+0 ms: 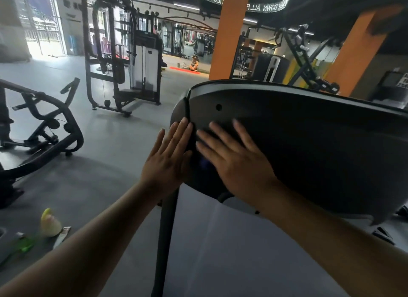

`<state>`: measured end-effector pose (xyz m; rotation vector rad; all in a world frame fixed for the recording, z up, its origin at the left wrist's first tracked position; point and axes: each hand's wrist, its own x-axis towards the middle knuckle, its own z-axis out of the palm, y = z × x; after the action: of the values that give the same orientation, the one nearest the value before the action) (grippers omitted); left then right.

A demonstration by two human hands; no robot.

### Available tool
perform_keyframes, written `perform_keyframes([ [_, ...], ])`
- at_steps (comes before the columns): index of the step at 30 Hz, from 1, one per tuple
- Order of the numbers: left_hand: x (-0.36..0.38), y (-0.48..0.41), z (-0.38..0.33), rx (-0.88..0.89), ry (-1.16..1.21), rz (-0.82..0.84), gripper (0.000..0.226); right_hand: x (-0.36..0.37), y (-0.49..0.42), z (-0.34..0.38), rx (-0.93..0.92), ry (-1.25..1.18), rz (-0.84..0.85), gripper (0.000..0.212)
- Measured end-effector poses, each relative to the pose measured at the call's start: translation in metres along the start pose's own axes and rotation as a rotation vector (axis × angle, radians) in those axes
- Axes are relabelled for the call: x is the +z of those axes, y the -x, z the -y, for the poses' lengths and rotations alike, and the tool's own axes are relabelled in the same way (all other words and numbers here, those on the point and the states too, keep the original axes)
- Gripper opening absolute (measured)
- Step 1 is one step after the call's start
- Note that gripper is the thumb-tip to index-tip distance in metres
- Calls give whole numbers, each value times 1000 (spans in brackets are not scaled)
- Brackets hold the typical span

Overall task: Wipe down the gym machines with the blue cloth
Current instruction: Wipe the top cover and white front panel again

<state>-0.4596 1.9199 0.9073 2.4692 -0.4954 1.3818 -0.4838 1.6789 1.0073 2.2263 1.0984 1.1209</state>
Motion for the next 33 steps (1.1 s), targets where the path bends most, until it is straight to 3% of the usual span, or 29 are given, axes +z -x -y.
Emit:
perform_keyframes([
  [3, -1, -1, 8, -13, 13, -9, 62, -6, -9, 4, 189, -11, -66, 60],
  [8, 1, 3, 21, 46, 54, 24, 74, 17, -9, 40, -90, 24, 116, 62],
  [14, 7, 14, 33, -12, 52, 40, 63, 2, -52, 38, 166, -38, -43, 57],
  [19, 8, 35, 42, 45, -7, 89, 67, 19, -37, 56, -55, 22, 96, 59],
  [24, 19, 49, 31, -65, 47, 75, 67, -13, -82, 25, 161, -59, -49, 50],
  [26, 18, 48, 28, -65, 65, 63, 68, -14, -83, 31, 116, -39, -47, 46],
  [29, 17, 49, 31, -32, 33, 53, 67, 5, -65, 50, -44, -29, 31, 65],
  [33, 22, 52, 31, -51, 43, 55, 63, -2, -76, 37, -17, -42, 9, 47],
])
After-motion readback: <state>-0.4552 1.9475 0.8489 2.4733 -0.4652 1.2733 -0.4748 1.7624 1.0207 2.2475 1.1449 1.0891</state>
